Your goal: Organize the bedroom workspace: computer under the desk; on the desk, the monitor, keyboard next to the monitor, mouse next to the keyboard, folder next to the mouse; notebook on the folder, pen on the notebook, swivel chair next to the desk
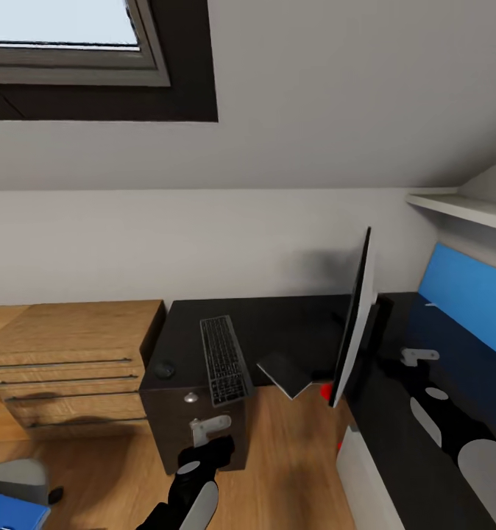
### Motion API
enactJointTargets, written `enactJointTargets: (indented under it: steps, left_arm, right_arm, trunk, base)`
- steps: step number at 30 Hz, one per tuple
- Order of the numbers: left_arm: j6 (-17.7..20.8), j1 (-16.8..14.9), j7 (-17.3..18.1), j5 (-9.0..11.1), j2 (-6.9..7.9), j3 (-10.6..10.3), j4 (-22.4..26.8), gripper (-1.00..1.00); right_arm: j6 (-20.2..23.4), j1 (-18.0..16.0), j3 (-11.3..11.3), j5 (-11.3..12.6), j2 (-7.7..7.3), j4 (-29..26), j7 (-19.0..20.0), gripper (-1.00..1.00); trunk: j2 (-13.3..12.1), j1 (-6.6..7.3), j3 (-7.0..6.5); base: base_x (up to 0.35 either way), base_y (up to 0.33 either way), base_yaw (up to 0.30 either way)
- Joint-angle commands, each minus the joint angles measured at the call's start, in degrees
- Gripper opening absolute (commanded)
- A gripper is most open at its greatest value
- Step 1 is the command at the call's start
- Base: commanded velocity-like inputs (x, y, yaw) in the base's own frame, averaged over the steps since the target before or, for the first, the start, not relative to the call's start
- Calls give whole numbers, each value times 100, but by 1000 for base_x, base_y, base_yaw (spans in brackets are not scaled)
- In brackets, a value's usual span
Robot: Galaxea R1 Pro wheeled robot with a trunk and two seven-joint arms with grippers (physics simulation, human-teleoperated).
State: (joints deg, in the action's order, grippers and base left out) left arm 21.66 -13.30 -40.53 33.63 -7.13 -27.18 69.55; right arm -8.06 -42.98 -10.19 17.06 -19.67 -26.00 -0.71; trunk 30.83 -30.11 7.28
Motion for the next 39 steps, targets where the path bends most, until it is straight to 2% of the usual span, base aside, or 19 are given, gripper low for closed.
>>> enactJointTargets:
  steps: [1,8,32,39]
  left_arm:
    - [17,-6,-43,32,1,-8,0,100]
    - [10,-6,-43,20,1,-11,-20,100]
    - [-3,-6,-52,12,1,-24,-21,100]
    - [-3,-6,-42,12,2,-24,-15,100]
  right_arm:
    - [-27,-7,-46,60,-6,6,-8,100]
    - [-48,-5,-53,60,-3,7,-8,100]
    - [-64,-6,-53,48,-2,32,-25,100]
    - [-64,-4,-53,43,-2,36,-32,100]
  trunk:
    - [10,-6,11]
    - [10,-6,11]
    - [10,-6,11]
    - [10,-6,11]
  base:
    - [315,-132,0]
    - [248,-129,0]
    - [48,-8,0]
    - [218,0,0]
